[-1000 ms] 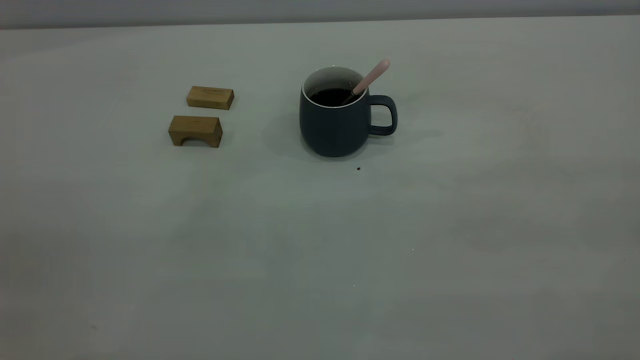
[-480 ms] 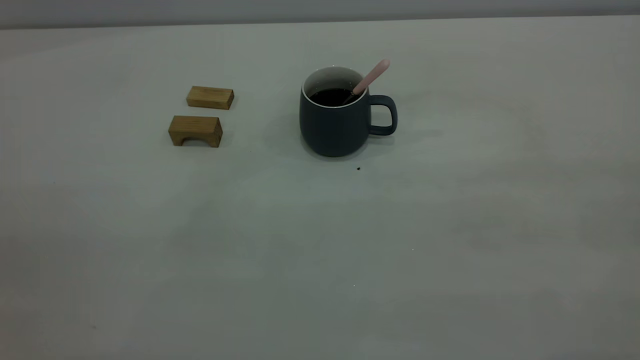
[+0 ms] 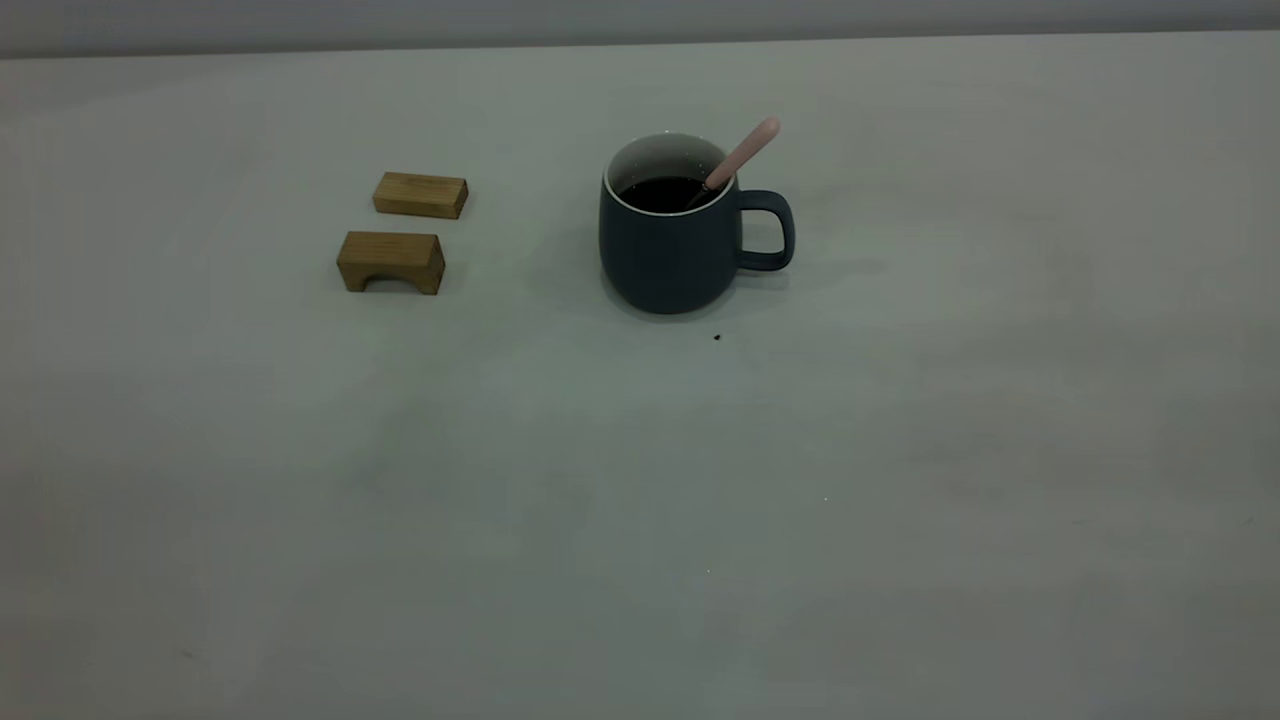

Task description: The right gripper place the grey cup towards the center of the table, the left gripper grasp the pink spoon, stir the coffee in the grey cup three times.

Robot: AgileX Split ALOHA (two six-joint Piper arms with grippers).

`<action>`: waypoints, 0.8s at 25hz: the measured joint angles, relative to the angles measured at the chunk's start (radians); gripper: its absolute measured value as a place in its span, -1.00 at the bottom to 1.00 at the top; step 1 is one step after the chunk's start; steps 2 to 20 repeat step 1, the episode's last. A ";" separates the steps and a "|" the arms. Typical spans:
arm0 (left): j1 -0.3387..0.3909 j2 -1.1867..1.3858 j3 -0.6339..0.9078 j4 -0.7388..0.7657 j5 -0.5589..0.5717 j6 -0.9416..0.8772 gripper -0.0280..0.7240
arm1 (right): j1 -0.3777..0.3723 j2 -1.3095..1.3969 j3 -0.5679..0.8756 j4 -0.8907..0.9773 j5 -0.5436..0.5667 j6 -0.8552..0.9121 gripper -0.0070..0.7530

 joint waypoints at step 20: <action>0.000 0.000 0.000 0.000 0.000 0.000 0.52 | 0.000 0.000 0.000 0.000 0.000 0.000 0.17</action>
